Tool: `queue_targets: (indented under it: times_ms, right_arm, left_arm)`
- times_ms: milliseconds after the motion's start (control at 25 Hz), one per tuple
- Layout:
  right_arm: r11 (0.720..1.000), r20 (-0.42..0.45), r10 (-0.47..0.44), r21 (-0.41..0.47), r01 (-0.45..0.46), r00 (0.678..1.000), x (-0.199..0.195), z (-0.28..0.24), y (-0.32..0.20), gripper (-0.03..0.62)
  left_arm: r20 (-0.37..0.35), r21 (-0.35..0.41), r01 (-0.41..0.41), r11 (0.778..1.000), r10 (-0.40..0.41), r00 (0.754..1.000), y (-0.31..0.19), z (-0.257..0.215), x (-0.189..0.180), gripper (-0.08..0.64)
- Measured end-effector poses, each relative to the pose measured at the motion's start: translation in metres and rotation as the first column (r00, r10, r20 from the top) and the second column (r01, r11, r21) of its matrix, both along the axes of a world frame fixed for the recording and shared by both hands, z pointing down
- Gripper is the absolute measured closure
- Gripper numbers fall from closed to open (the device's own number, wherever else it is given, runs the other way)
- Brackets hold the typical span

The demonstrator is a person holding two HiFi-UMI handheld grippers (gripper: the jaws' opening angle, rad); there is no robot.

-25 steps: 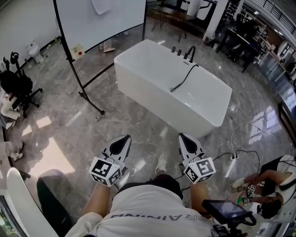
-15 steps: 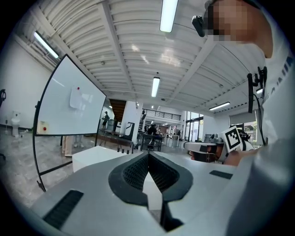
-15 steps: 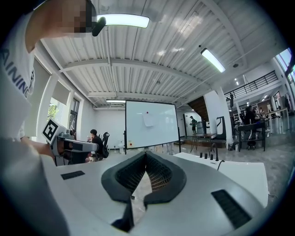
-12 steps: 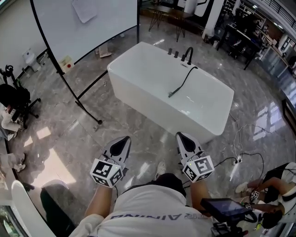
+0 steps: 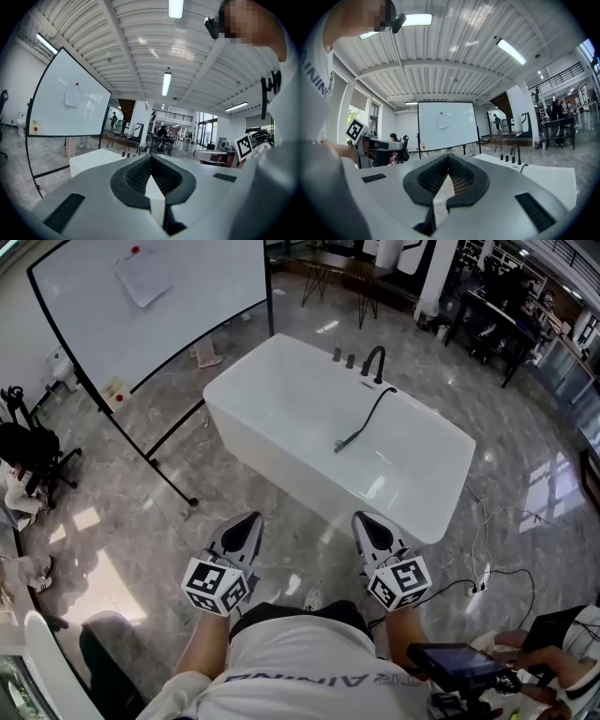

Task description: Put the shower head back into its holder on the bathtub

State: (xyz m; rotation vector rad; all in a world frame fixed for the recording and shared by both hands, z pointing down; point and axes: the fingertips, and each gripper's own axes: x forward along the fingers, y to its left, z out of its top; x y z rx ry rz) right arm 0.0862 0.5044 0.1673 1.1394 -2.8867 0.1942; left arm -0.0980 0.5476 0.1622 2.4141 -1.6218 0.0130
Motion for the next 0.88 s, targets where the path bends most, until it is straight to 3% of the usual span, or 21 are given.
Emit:
queue_targets:
  times_ms: [240,480,880]
  right_arm:
    - [0.998,0.036,-0.002,-0.055,0.004,0.999,0.013,0.020,-0.044,0.581]
    - [0.998,0.020,-0.005,-0.061,0.006,1.000,0.018,0.030,-0.080,0.581]
    - [0.998,-0.047,0.049,-0.042,-0.051,0.998,-0.001,0.032,-0.182,0.581]
  left_arm:
    - [0.033,-0.029,-0.024,0.999,0.025,0.999,-0.044,0.009,0.021,0.545]
    - [0.025,-0.012,-0.062,0.998,0.063,0.998,-0.084,0.015,0.035,0.545]
    - [-0.006,-0.006,-0.137,0.991,0.136,0.991,-0.200,0.024,0.017,0.545]
